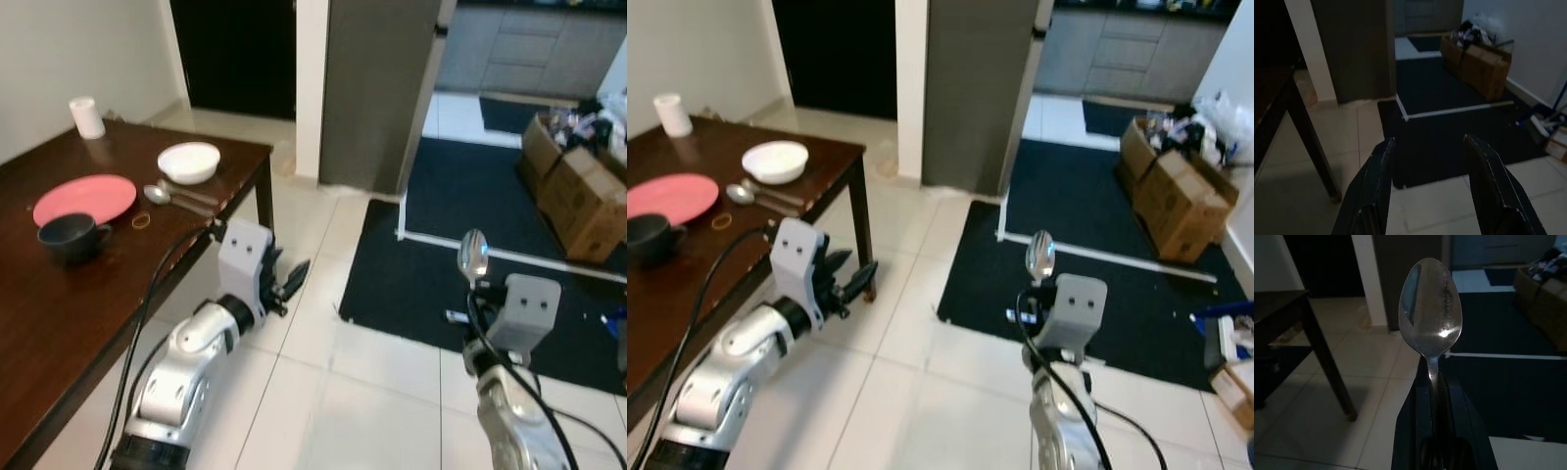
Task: Setting the table
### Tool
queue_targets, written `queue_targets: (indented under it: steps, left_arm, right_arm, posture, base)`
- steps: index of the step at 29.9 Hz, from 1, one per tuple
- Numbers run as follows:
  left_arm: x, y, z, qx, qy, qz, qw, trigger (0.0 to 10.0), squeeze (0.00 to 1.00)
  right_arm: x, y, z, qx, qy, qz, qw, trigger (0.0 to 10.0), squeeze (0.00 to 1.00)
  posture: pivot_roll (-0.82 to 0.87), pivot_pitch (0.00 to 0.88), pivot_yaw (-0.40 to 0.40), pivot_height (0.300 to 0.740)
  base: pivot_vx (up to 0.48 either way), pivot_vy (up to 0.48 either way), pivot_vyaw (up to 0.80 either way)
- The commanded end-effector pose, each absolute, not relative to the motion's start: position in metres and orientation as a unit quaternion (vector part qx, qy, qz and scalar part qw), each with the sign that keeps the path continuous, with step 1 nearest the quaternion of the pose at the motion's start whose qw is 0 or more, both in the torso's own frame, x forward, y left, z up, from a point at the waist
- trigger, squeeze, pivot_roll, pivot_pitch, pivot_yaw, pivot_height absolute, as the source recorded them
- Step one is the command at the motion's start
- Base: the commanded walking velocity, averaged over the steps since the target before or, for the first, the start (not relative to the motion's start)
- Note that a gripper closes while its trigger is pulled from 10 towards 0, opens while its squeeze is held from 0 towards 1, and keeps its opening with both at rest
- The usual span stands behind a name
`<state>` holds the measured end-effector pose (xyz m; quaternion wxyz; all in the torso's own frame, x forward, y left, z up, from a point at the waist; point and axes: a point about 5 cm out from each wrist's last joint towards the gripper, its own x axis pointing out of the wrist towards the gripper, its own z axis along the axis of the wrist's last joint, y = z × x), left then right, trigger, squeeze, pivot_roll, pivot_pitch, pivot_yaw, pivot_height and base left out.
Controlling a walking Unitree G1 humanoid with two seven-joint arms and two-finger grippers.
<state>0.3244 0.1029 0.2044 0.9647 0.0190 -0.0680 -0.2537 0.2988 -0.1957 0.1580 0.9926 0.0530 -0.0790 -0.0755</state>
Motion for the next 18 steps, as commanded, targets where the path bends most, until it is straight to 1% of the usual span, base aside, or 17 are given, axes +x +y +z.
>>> queue_targets:
  steps: [1, 8, 14, 16, 18]
  left_arm:
    - [0.325, 0.106, 0.2, 0.02, -0.059, -0.249, 0.966, 10.0, 0.0]
    - [0.325, 0.105, 0.2, 0.02, -0.06, -0.248, 0.967, 10.0, 0.0]
    - [0.326, 0.107, 0.202, 0.016, -0.062, -0.243, 0.968, 10.0, 0.0]
    - [0.325, 0.108, 0.203, 0.012, -0.064, -0.24, 0.969, 10.0, 0.0]
    - [0.324, 0.109, 0.204, 0.009, -0.069, -0.236, 0.969, 10.0, 0.0]
  right_arm:
    - [0.298, -0.195, 0.155, 0.056, -0.076, -0.072, 0.993, 10.0, 0.0]
    - [0.298, -0.194, 0.155, 0.053, -0.074, -0.069, 0.993, 10.0, 0.0]
    - [0.3, -0.191, 0.157, 0.051, -0.079, -0.057, 0.994, 10.0, 0.0]
    - [0.3, -0.188, 0.158, 0.056, -0.08, -0.04, 0.994, 10.0, 0.0]
    - [0.299, -0.182, 0.161, 0.061, -0.087, -0.019, 0.994, 10.0, 0.0]
  posture:
    - [0.05, 0.066, 0.073, 0.74]
    - [0.05, 0.065, 0.074, 0.74]
    - [0.05, 0.057, 0.074, 0.74]
    - [0.05, 0.057, 0.074, 0.74]
    - [0.05, 0.057, 0.074, 0.74]
  base:
    - [0.48, 0.0, 0.0]
    - [0.48, 0.0, 0.0]
    - [0.419, 0.0, 0.0]
    - [0.0, 0.0, 0.0]
    - [0.0, 0.0, 0.8]
